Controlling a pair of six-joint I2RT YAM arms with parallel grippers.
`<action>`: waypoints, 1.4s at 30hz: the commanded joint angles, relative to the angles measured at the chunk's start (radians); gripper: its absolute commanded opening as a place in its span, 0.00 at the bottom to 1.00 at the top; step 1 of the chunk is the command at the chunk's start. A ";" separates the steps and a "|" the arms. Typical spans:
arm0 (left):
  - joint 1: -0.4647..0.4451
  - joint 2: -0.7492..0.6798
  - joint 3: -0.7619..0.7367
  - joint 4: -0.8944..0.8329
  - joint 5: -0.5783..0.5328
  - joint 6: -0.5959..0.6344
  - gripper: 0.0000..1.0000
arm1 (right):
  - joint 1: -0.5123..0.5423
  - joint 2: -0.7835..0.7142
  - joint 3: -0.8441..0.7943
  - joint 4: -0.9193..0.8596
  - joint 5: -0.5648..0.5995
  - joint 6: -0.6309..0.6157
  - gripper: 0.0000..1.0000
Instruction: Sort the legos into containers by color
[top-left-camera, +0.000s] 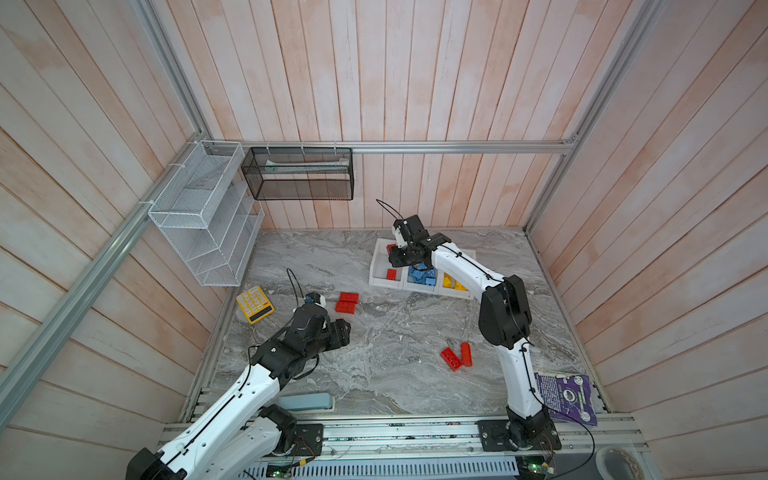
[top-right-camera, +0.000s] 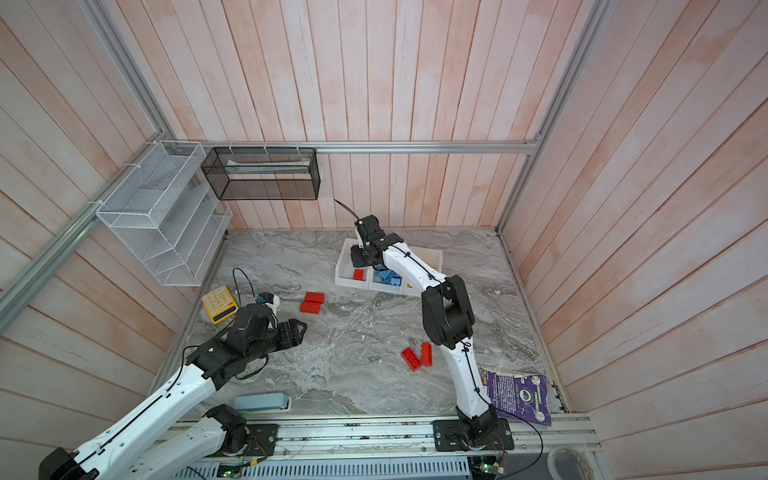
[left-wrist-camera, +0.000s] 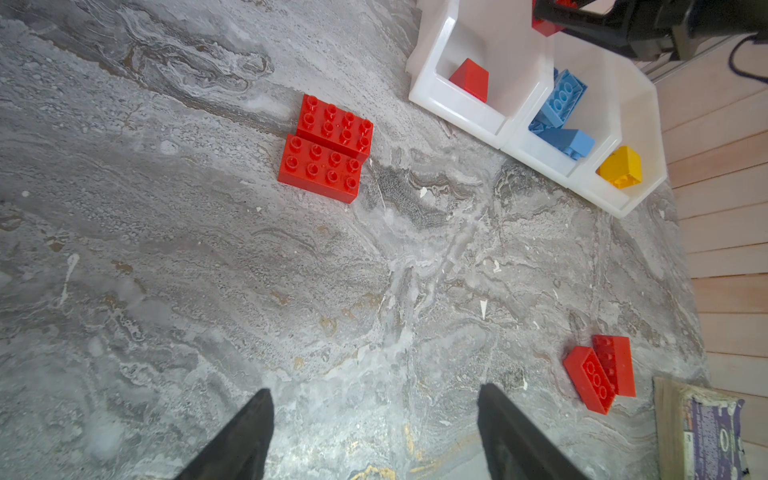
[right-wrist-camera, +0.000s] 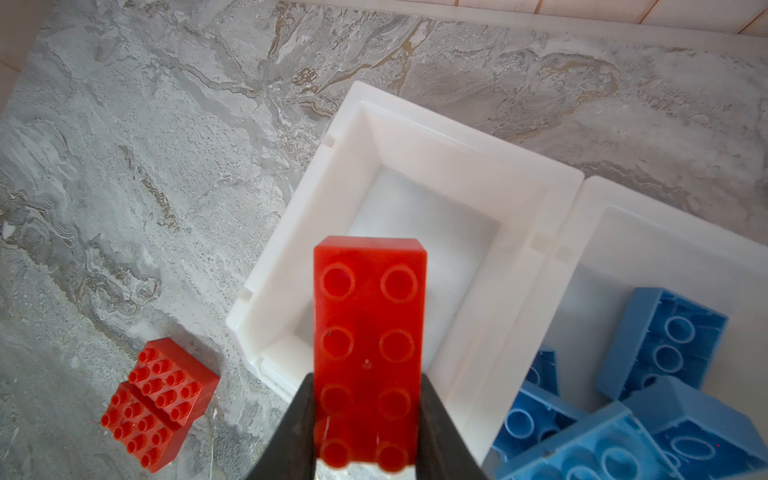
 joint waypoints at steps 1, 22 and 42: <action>0.002 -0.004 0.003 0.005 0.006 -0.001 0.79 | -0.002 0.017 0.014 0.000 -0.001 -0.002 0.40; 0.003 0.090 0.214 -0.177 -0.107 0.096 0.78 | -0.003 -0.605 -0.640 0.463 -0.021 0.043 0.50; 0.018 0.414 0.303 -0.148 -0.141 0.269 1.00 | 0.000 -1.371 -1.581 0.940 0.047 0.192 0.83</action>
